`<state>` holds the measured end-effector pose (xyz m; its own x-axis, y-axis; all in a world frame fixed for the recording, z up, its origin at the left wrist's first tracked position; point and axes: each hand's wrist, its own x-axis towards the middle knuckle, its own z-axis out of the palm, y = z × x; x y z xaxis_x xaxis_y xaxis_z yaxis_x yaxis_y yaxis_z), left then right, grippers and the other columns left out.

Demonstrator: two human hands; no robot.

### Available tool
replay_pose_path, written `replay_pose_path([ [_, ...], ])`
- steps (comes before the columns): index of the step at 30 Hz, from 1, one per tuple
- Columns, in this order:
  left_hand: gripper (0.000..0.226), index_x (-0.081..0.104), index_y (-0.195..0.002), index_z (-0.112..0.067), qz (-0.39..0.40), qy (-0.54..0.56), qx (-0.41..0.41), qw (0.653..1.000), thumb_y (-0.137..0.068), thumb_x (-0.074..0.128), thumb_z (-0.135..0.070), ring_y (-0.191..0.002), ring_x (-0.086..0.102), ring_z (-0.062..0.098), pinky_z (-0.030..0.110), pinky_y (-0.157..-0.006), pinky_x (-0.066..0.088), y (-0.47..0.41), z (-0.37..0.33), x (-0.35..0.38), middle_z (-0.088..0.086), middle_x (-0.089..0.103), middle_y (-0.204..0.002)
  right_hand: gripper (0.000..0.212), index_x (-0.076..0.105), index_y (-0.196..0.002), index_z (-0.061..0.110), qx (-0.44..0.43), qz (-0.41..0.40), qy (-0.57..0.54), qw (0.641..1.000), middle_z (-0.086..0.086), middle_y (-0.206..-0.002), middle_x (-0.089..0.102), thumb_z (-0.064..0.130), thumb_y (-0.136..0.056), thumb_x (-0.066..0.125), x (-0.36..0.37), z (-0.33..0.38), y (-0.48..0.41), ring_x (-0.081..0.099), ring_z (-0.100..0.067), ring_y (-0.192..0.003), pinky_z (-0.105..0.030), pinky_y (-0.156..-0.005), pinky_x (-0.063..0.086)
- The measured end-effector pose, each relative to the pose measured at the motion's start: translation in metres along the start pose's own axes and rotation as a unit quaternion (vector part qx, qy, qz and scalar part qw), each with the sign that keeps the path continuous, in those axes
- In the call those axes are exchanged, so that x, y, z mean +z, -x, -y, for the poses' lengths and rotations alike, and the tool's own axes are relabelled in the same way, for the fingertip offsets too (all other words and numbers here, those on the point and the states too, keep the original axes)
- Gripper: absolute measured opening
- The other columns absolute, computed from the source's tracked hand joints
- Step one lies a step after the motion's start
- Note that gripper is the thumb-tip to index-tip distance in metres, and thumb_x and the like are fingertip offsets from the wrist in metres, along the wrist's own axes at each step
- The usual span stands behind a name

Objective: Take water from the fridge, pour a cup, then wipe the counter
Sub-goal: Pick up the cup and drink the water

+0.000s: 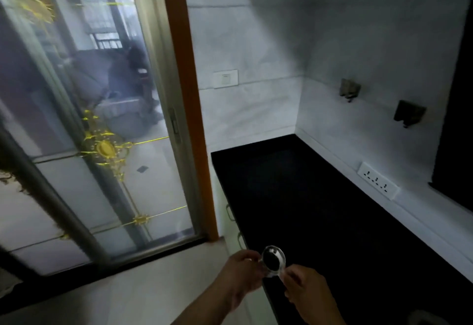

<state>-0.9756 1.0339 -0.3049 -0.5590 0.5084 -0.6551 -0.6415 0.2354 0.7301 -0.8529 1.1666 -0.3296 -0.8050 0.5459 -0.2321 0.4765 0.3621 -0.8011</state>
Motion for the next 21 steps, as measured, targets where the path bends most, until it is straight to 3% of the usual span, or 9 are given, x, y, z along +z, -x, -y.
replay_pose_path([
  [3,0.019,0.068,-0.086,-0.005,0.029,-0.083,0.021,0.996,-0.075,0.067,0.010,-0.067,0.063,0.021,0.030,-0.064,0.049,-0.044,-0.040,-0.012,0.012,0.071,-0.077,0.029,0.065,-0.063,0.026,0.014,-0.030,-0.028,0.999,-0.002,-0.061,0.067,0.023,-0.092,0.065,0.012,0.014,-0.044,0.069,-0.012,-0.056,-0.038,-0.063,0.058],
  [5,0.014,0.067,-0.088,0.004,0.064,-0.141,0.028,0.988,-0.075,0.066,0.005,-0.059,0.058,0.016,0.024,-0.056,0.045,-0.073,-0.063,-0.020,0.010,0.066,-0.072,0.027,0.065,-0.065,0.023,0.031,-0.052,-0.036,0.998,-0.006,-0.064,0.068,0.022,-0.092,0.064,0.020,0.021,-0.072,0.068,-0.012,-0.056,-0.039,-0.061,0.057],
  [7,0.023,0.066,-0.093,0.006,0.074,-0.193,0.034,0.978,-0.071,0.065,0.001,-0.062,0.053,0.018,0.025,-0.055,0.041,-0.101,-0.079,-0.024,0.015,0.061,-0.076,0.026,0.066,-0.067,0.020,0.042,-0.069,-0.036,0.996,-0.004,-0.064,0.067,0.020,-0.092,0.063,0.025,0.026,-0.097,0.067,-0.012,-0.057,-0.039,-0.062,0.057],
  [10,0.018,0.069,-0.093,-0.004,0.084,-0.226,0.030,0.970,-0.077,0.066,0.002,-0.069,0.055,0.017,0.028,-0.064,0.046,-0.140,-0.098,-0.025,0.009,0.062,-0.078,0.025,0.065,-0.068,0.018,0.062,-0.082,-0.020,0.994,-0.001,-0.064,0.066,0.016,-0.092,0.060,0.031,0.024,-0.132,0.067,-0.010,-0.058,-0.035,-0.062,0.057],
  [14,0.021,0.066,-0.089,-0.017,0.093,-0.224,0.006,0.970,-0.083,0.062,0.003,-0.086,0.060,0.022,0.040,-0.089,0.054,-0.193,-0.105,-0.020,0.008,0.064,-0.092,0.024,0.065,-0.072,0.012,0.103,-0.083,-0.008,0.991,-0.006,-0.067,0.067,0.019,-0.095,0.059,0.037,0.009,-0.170,0.067,-0.009,-0.059,-0.036,-0.062,0.058],
  [18,0.025,0.064,-0.078,-0.024,0.066,-0.281,0.014,0.957,-0.085,0.058,-0.001,-0.088,0.062,0.022,0.045,-0.093,0.056,-0.236,-0.101,-0.010,0.008,0.066,-0.093,0.027,0.064,-0.070,0.012,0.133,-0.083,0.001,0.988,-0.001,-0.063,0.064,0.019,-0.096,0.057,0.042,-0.008,-0.197,0.061,-0.005,-0.055,-0.027,-0.057,0.051],
  [21,0.025,0.064,-0.076,-0.028,0.047,-0.304,0.005,0.951,-0.085,0.058,-0.005,-0.088,0.063,0.022,0.046,-0.093,0.057,-0.260,-0.095,-0.007,0.007,0.067,-0.093,0.027,0.063,-0.070,0.010,0.142,-0.070,0.005,0.987,0.000,-0.061,0.061,0.017,-0.096,0.056,0.047,-0.022,-0.216,0.056,-0.004,-0.053,-0.030,-0.056,0.049],
])
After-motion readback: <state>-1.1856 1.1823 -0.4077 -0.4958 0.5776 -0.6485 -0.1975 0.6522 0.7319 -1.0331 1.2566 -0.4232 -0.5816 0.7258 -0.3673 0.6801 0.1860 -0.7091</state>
